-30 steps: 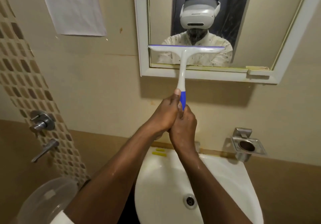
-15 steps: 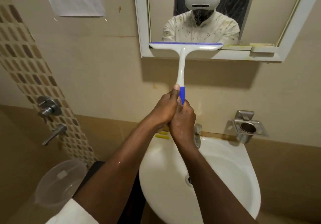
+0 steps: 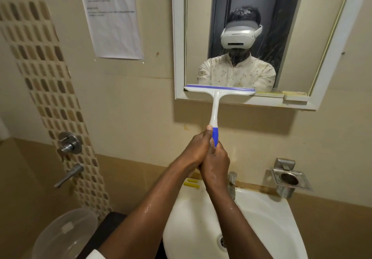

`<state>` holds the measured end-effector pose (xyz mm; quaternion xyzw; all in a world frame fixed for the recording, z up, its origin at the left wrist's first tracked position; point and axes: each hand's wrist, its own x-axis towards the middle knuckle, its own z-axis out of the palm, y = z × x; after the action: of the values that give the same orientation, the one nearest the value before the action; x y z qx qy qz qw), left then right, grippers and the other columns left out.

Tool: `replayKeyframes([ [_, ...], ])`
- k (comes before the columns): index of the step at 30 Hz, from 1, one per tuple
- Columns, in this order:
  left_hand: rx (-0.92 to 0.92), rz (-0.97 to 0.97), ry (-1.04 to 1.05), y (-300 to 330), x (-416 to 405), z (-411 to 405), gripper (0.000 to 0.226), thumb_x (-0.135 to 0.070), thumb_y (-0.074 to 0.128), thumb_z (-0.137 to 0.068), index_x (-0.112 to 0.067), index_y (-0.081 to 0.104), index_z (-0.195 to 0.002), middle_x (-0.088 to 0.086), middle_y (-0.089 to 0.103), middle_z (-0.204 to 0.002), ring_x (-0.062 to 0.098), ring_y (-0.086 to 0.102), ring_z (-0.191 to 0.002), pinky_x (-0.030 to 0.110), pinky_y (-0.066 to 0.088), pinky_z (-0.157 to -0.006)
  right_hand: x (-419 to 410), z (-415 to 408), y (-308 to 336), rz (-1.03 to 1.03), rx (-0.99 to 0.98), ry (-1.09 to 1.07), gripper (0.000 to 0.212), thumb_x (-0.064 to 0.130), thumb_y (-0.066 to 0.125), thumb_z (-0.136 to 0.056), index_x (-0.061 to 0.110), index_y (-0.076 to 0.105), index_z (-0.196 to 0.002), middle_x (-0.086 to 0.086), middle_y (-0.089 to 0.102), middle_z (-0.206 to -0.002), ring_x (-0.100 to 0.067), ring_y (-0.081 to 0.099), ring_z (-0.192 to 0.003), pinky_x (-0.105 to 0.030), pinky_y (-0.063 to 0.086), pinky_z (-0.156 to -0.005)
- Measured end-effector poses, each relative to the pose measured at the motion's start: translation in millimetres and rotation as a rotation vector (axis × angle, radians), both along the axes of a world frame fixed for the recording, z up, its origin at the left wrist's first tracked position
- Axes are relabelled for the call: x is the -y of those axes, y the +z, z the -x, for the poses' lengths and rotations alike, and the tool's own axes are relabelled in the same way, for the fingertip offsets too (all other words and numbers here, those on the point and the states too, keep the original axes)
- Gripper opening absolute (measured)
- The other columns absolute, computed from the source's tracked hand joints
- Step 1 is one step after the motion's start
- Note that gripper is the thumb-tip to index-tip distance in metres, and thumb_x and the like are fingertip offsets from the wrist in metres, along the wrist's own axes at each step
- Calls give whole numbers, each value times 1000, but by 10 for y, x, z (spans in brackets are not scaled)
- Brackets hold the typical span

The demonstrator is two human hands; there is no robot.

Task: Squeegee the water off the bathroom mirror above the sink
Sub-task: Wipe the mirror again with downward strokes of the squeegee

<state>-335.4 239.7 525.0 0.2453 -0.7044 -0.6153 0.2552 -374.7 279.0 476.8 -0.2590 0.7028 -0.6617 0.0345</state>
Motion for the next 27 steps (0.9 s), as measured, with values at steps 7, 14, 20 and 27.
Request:
replayKeyframes([
  [7, -47, -9, -33, 185, -78, -56, 33, -49, 47, -93, -20, 53, -78, -3, 53, -67, 11, 52, -60, 31, 46, -67, -60, 3, 212, 22, -50, 21, 25, 32, 41, -97, 20, 58, -83, 6, 60, -60, -7, 59, -54, -9, 38, -42],
  [14, -126, 42, 6, 367, -129, -148, 17, -24, 64, -87, -13, 54, -93, 0, 56, -75, 13, 56, -71, 34, 49, -75, -66, -41, 429, 32, -138, 47, 42, 41, 40, -99, 8, 64, -92, 7, 58, -60, -4, 56, -52, -10, 33, -40],
  [20, -149, 44, 71, 325, -175, -240, 25, -16, 63, -85, -2, 55, -105, 6, 57, -81, 16, 56, -76, 34, 50, -80, -98, -118, 404, 49, -142, 110, 47, 44, 39, -98, 6, 65, -94, 10, 57, -58, -3, 55, -49, -9, 36, -40],
  [27, -129, 2, 170, 184, -223, -355, 8, -13, 61, -86, -9, 56, -91, 3, 56, -74, 15, 56, -71, 32, 49, -74, -114, -230, 265, 50, -79, 239, 44, 45, 42, -97, 8, 64, -96, 9, 58, -61, 9, 58, -52, -5, 38, -42],
])
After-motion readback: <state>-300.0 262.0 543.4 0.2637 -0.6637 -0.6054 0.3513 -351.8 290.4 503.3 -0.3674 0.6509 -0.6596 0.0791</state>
